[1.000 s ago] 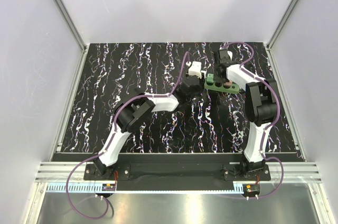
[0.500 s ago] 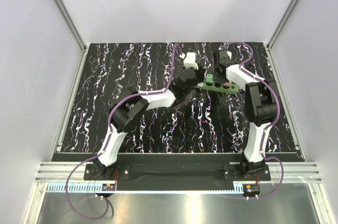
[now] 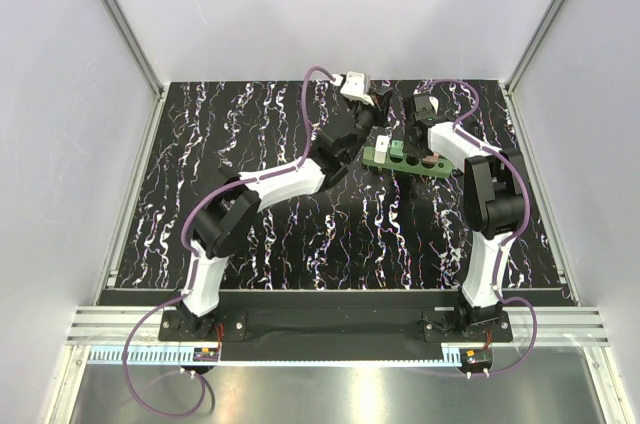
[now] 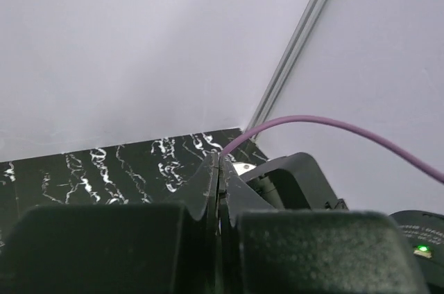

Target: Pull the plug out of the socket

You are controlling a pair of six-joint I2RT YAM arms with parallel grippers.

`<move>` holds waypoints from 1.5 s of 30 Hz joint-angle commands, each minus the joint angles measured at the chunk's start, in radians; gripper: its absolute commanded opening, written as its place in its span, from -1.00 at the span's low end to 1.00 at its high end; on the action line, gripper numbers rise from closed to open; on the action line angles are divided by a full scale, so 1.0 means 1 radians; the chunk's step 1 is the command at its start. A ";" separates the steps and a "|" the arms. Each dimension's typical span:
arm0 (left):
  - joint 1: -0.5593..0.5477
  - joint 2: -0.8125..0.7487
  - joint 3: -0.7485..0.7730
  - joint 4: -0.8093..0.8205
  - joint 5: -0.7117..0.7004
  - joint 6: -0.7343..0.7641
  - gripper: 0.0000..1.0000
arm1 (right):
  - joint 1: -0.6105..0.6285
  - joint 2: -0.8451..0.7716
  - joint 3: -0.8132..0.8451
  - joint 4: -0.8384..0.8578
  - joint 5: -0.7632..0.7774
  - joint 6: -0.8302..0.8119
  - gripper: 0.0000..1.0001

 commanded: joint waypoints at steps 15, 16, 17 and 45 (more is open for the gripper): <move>0.017 -0.138 -0.151 -0.181 0.018 0.090 -0.07 | 0.024 0.079 -0.055 -0.133 -0.082 0.006 -0.75; 0.025 -0.132 -0.151 -0.194 0.034 0.069 0.16 | 0.023 0.079 -0.052 -0.133 -0.082 0.006 -0.74; 0.027 -0.123 -0.149 -0.204 0.043 0.058 0.26 | 0.024 0.081 -0.052 -0.133 -0.080 0.005 -0.74; 0.031 0.172 0.194 -0.687 0.107 -0.080 0.19 | 0.023 0.081 -0.052 -0.127 -0.099 0.000 -0.73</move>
